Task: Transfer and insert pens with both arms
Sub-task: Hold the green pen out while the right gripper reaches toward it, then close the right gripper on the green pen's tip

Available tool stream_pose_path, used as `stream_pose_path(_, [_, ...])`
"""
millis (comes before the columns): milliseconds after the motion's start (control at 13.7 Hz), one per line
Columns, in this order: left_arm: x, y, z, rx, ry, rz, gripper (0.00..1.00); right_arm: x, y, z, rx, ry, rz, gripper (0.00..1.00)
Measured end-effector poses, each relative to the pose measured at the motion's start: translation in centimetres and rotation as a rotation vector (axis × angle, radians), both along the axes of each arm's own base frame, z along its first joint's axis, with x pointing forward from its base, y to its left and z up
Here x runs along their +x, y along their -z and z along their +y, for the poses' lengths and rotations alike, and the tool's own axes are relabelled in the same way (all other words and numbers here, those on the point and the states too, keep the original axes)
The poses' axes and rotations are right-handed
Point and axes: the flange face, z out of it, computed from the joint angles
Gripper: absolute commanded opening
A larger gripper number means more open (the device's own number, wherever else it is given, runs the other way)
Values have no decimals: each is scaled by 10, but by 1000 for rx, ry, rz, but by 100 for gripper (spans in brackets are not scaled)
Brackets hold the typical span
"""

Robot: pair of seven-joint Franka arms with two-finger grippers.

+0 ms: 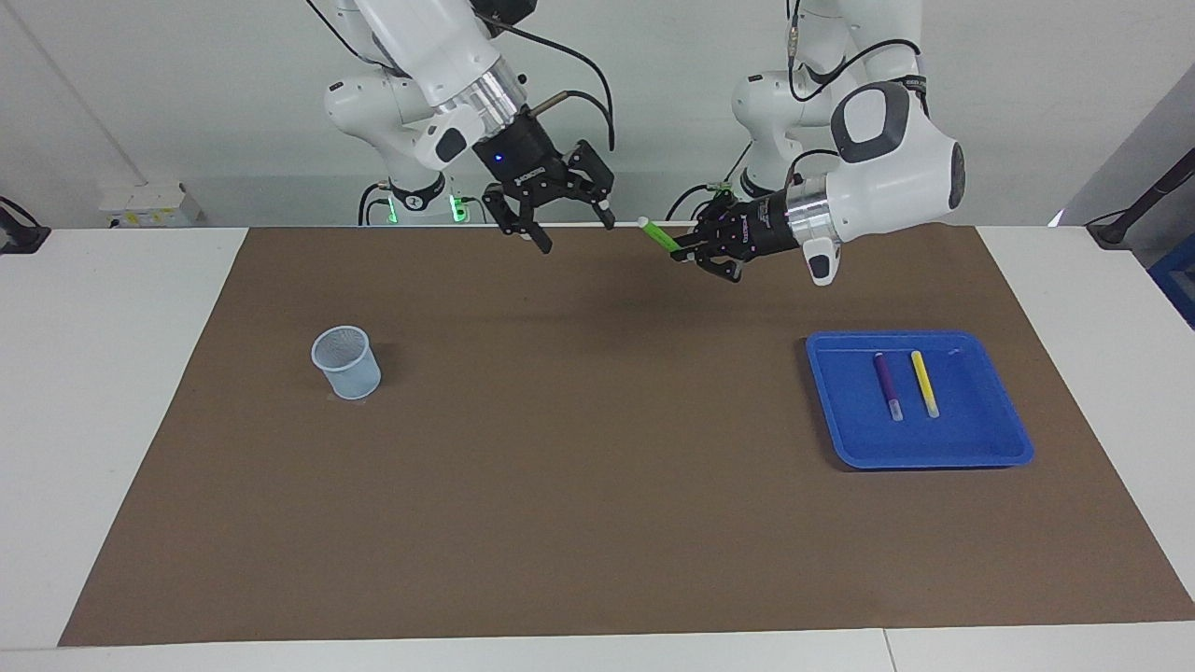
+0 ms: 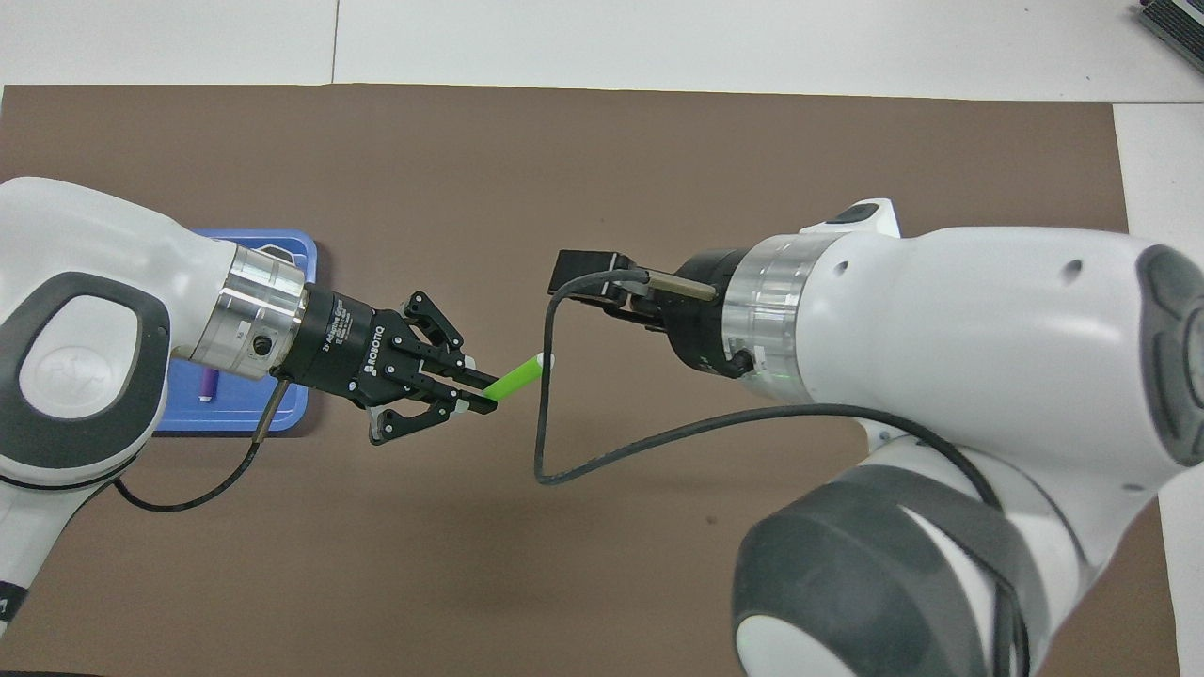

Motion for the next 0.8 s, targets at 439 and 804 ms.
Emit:
stream_pose_path(439, [-1, -1, 0, -15, -9, 10, 0, -16, 28, 28, -9, -1, 61, 100])
stream_pose_path(804, [-1, -2, -1, -29, -16, 17, 0, -22, 31, 35, -11, -13, 68, 95])
